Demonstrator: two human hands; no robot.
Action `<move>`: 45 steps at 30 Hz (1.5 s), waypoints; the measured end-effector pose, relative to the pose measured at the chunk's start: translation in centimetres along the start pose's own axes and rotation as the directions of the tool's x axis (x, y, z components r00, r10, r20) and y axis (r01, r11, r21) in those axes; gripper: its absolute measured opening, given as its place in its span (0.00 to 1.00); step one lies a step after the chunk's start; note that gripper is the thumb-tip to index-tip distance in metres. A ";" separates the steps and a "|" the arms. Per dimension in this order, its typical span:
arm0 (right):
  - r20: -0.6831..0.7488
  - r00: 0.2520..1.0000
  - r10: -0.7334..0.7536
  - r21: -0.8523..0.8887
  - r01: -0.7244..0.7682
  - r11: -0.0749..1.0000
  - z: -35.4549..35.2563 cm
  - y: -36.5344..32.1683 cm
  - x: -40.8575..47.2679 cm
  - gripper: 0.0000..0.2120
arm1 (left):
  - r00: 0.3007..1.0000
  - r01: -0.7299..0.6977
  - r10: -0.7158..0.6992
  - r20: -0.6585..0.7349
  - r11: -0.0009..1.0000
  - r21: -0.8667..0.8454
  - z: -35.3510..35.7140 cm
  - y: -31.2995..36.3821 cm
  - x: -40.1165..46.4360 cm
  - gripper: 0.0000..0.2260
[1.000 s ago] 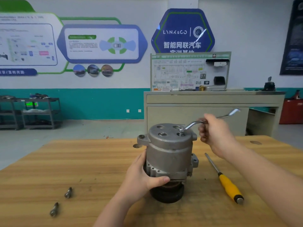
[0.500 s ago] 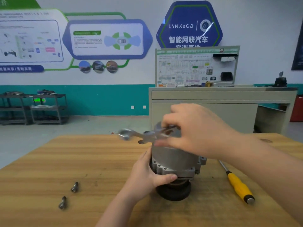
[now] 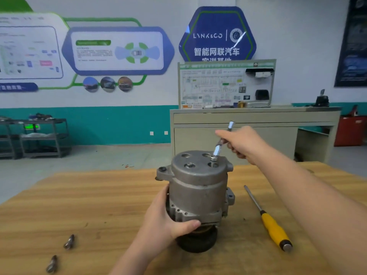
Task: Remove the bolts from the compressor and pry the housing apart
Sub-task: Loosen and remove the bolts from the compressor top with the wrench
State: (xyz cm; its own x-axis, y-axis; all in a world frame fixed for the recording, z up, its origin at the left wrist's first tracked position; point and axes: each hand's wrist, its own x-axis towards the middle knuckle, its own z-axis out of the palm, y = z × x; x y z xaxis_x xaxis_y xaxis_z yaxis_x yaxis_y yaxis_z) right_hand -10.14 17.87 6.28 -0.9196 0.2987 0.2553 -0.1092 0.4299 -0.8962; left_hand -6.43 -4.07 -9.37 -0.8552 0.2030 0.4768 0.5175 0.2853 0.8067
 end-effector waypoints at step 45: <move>0.307 0.943 -0.131 -0.464 0.269 0.844 3.9 -6.2 -1.8 0.09 | 0.984 0.027 -0.158 0.083 0.592 0.805 2.7 12.9 6.6 0.25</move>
State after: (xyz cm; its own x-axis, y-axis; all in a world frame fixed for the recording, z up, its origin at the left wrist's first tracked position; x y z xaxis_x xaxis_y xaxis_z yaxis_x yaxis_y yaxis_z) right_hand -9.32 11.35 9.99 -0.9684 -0.0364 0.2468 -0.1639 0.8386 -0.5195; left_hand -5.31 3.51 3.24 -0.9209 0.2324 0.3129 0.3055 0.9289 0.2094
